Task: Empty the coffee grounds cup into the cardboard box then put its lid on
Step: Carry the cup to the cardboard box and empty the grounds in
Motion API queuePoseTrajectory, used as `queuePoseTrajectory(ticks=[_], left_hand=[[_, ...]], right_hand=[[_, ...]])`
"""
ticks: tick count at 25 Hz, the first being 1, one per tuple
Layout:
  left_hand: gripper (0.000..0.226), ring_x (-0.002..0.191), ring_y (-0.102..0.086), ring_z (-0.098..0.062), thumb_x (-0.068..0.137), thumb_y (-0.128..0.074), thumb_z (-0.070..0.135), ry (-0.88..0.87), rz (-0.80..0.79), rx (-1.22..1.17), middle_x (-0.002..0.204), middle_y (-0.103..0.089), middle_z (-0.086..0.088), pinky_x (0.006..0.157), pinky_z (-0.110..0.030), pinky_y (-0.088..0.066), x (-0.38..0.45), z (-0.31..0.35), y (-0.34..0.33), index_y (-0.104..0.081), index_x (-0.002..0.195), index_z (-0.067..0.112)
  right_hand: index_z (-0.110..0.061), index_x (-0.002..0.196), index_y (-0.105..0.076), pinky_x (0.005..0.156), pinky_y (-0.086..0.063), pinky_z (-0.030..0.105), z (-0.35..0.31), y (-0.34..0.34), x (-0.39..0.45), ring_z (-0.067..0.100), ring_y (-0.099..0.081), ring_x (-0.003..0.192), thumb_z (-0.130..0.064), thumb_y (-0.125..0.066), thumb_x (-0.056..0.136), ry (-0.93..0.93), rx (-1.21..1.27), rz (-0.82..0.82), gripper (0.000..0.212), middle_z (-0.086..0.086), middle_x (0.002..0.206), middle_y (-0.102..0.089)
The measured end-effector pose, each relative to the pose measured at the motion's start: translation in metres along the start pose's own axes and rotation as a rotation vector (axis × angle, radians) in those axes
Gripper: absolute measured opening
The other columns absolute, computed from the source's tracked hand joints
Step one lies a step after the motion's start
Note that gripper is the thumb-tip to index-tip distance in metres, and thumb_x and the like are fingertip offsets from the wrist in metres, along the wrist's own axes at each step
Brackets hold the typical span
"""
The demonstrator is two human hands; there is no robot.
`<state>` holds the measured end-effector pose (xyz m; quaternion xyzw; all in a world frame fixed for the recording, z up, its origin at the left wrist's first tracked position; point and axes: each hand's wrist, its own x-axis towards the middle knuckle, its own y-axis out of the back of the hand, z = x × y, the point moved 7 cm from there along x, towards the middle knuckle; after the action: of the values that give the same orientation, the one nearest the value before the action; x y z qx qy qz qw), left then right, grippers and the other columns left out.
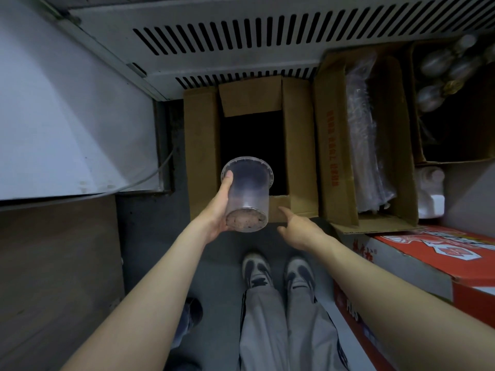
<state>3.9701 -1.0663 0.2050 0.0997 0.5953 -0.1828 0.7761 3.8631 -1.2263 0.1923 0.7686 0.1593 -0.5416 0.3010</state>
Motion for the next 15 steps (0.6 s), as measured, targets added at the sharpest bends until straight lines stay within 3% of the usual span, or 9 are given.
queuePoseTrajectory(ticks=[2,5,10,15], left_hand=[[0.074,0.115,-0.073,-0.024,0.091,-0.032,0.086,-0.048,-0.019,0.016,0.122,-0.078,-0.004,0.101,-0.050,-0.057,0.004,-0.002,0.001,-0.062,0.135,0.035],[0.067,0.110,-0.076,-0.018,0.090,-0.032,0.087,-0.086,-0.025,0.024,0.116,-0.080,0.003,0.098,-0.045,-0.059,0.008,-0.005,0.005,-0.063,0.127,0.040],[0.065,0.101,-0.078,-0.013,0.092,-0.029,0.085,-0.099,-0.015,0.059,0.112,-0.081,0.005,0.088,-0.039,-0.059,0.016,-0.009,0.010,-0.065,0.123,0.040],[0.073,0.107,-0.077,-0.016,0.091,-0.030,0.086,-0.091,-0.003,0.076,0.116,-0.080,0.003,0.098,-0.043,-0.057,0.015,-0.012,0.015,-0.063,0.133,0.036]], right_hand=[[-0.033,0.159,0.000,0.082,-0.056,0.043,0.004,-0.005,0.008,0.027,-0.066,0.093,-0.032,-0.046,0.100,-0.024,-0.052,-0.027,0.075,0.012,0.118,-0.068],[-0.034,0.159,-0.001,0.070,-0.051,0.037,0.006,-0.007,0.019,0.025,-0.063,0.085,-0.031,-0.045,0.100,-0.046,-0.073,-0.043,0.074,0.011,0.116,-0.065],[-0.035,0.158,-0.012,0.093,-0.051,0.043,0.010,-0.010,0.034,0.032,-0.058,0.112,-0.034,-0.045,0.099,-0.068,-0.105,-0.033,0.067,0.014,0.139,-0.055],[-0.034,0.157,-0.013,0.095,-0.051,0.044,0.014,-0.010,0.035,0.032,-0.057,0.116,-0.034,-0.046,0.100,-0.085,-0.129,-0.035,0.066,0.014,0.142,-0.053]])
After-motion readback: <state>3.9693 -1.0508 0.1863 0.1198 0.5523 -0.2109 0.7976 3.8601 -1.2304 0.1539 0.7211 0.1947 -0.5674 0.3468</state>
